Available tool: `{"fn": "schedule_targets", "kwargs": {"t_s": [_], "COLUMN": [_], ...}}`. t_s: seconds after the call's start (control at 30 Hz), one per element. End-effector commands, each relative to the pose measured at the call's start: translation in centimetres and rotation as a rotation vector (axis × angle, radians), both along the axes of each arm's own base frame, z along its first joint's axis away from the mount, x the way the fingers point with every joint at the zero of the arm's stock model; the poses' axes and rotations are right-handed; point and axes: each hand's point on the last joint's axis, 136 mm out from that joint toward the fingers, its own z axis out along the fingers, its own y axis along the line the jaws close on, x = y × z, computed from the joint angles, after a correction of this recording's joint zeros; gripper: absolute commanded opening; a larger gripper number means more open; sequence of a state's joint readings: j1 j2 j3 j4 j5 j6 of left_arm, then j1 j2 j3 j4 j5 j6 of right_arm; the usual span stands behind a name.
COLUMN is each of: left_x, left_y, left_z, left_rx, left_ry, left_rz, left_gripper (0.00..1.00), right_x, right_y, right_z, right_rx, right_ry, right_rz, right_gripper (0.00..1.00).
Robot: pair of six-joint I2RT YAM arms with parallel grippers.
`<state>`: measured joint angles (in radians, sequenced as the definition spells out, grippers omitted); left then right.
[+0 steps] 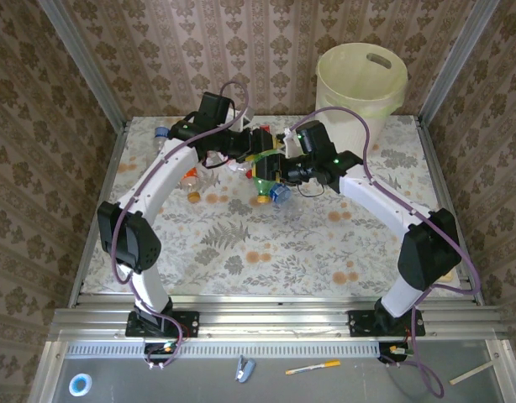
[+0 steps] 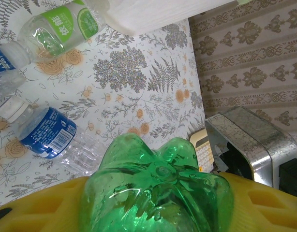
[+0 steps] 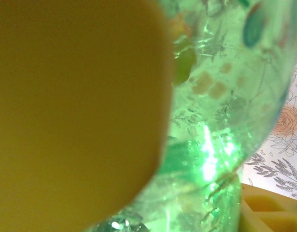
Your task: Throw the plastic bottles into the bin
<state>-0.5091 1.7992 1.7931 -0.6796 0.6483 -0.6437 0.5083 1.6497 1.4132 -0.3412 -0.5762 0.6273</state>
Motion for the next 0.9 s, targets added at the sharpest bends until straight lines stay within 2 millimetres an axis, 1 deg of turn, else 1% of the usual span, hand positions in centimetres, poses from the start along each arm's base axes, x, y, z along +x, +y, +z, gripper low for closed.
{"fn": "schedule_targets", "kwargs": {"t_s": [0.0, 0.07, 0.1, 0.13, 0.17, 0.2, 0.23, 0.3, 0.33, 0.43, 0.5, 0.6, 0.67, 0.73, 0.77, 0.8, 0.83, 0.87], "left_x": [-1.0, -0.7, -0.5, 0.0, 0.5, 0.7, 1.6, 2.1, 2.7, 3.5, 4.0, 4.3, 4.2, 4.1, 4.0, 3.9, 3.8, 3.7], "left_y": [-1.4, -1.1, -0.5, 0.4, 1.3, 1.9, 3.6, 5.4, 6.6, 9.4, 11.3, 13.5, 14.7, 15.6, 16.0, 16.3, 16.4, 16.4], "left_z": [0.9, 1.1, 1.1, 1.1, 1.1, 1.3, 1.6, 2.2, 2.5, 3.5, 4.3, 5.3, 5.8, 6.1, 6.2, 6.2, 6.2, 6.1], "left_rx": [-0.056, -0.052, -0.044, -0.028, -0.018, -0.015, -0.012, -0.013, 0.009, 0.032, 0.040, 0.057, 0.079, 0.105, 0.117, 0.128, 0.134, 0.137], "left_ry": [0.008, -0.002, -0.002, -0.004, -0.006, -0.012, -0.021, -0.036, -0.056, -0.092, -0.111, -0.146, -0.173, -0.193, -0.205, -0.212, -0.217, -0.220], "left_rz": [-0.064, -0.053, -0.038, -0.008, 0.021, 0.039, 0.083, 0.118, 0.158, 0.229, 0.281, 0.331, 0.352, 0.367, 0.372, 0.376, 0.377, 0.377], "left_gripper": [0.53, 0.65, 0.68, 0.72, 0.79, 0.84, 0.88, 0.96, 1.00, 1.00, 1.00, 1.00, 1.00, 1.00, 1.00, 1.00, 1.00, 1.00], "right_x": [0.1, -0.1, -0.2, -0.2, -0.3, -0.3, -0.2, -0.1, 0.0, 0.3, 0.6, 0.8, 0.8, 1.0, 1.1, 1.2, 1.0, 0.9], "right_y": [0.5, 0.4, 0.3, 0.1, -0.1, -0.4, -0.7, -1.3, -1.6, -2.9, -3.9, -5.3, -6.4, -7.9, -8.8, -9.7, -10.8, -12.0], "right_z": [1.8, 1.7, 1.7, 1.6, 1.6, 1.5, 1.4, 1.4, 1.5, 1.5, 1.5, 1.4, 1.0, 0.6, 0.5, -0.2, 0.1, -0.4], "right_rx": [0.027, 0.026, 0.023, 0.018, 0.013, 0.008, 0.004, 0.002, 0.002, 0.001, 0.003, 0.000, -0.005, -0.009, -0.007, -0.016, -0.010, -0.015], "right_ry": [-0.032, -0.023, -0.021, -0.015, -0.015, -0.012, -0.009, -0.008, -0.009, -0.010, -0.007, -0.009, 0.000, 0.011, 0.014, 0.026, 0.019, 0.030], "right_rz": [0.011, 0.008, 0.004, -0.004, -0.015, -0.027, -0.045, -0.082, -0.101, -0.169, -0.217, -0.281, -0.326, -0.388, -0.428, -0.471, -0.513, -0.558], "right_gripper": [0.50, 0.46, 0.44, 0.43, 0.42, 0.42, 0.42, 0.41, 0.38, 0.33, 0.33, 0.32, 0.31, 0.31, 0.31, 0.31, 0.31, 0.29]}}
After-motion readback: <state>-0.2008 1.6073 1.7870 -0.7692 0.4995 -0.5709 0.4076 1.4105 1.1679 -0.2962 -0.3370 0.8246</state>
